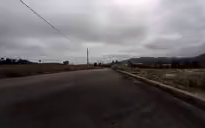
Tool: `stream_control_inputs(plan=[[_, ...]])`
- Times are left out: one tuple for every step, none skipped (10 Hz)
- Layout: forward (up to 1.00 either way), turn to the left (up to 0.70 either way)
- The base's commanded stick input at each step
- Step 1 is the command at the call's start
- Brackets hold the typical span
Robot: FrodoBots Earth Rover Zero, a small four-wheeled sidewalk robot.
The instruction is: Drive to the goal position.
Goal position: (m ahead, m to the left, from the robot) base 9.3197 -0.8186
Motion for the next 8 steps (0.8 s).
stream_control_inputs(plan=[[0.70,0.00],[0.70,0.00],[0.70,0.00],[0.70,0.00],[0.70,0.00],[0.70,0.00],[0.70,0.00],[0.70,0.00]])
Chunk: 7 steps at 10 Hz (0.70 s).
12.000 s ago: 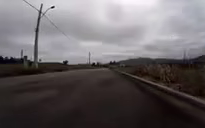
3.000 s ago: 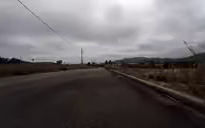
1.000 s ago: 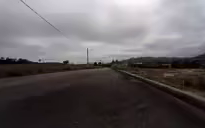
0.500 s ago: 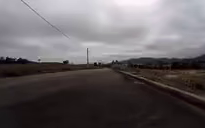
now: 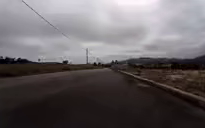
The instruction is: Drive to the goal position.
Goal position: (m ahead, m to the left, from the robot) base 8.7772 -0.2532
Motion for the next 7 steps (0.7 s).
stream_control_inputs(plan=[[0.70,0.00],[0.70,0.00],[0.70,0.00],[0.70,0.00],[0.70,0.00],[0.70,0.00],[0.70,0.00]])
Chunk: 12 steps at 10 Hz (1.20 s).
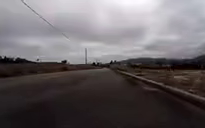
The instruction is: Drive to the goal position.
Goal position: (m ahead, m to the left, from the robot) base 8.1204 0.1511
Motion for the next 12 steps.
stream_control_inputs(plan=[[0.70,0.00],[0.70,0.00],[0.70,0.00],[0.70,0.00],[0.70,0.00],[0.70,0.00],[0.70,0.00],[0.70,0.00],[0.70,0.00],[0.70,0.00],[0.70,0.00],[0.70,0.00]])
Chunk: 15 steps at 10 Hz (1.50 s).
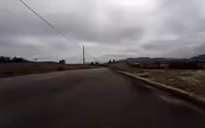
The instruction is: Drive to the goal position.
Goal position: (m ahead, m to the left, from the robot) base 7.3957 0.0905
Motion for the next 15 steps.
stream_control_inputs(plan=[[0.70,0.00],[0.70,0.00],[0.70,0.00],[0.70,0.00],[0.70,0.00],[0.70,0.00],[0.70,0.00],[0.70,0.00],[0.70,0.00],[0.70,0.00],[0.70,0.00],[0.70,0.00],[0.70,0.00],[0.70,0.00],[0.70,0.00]])
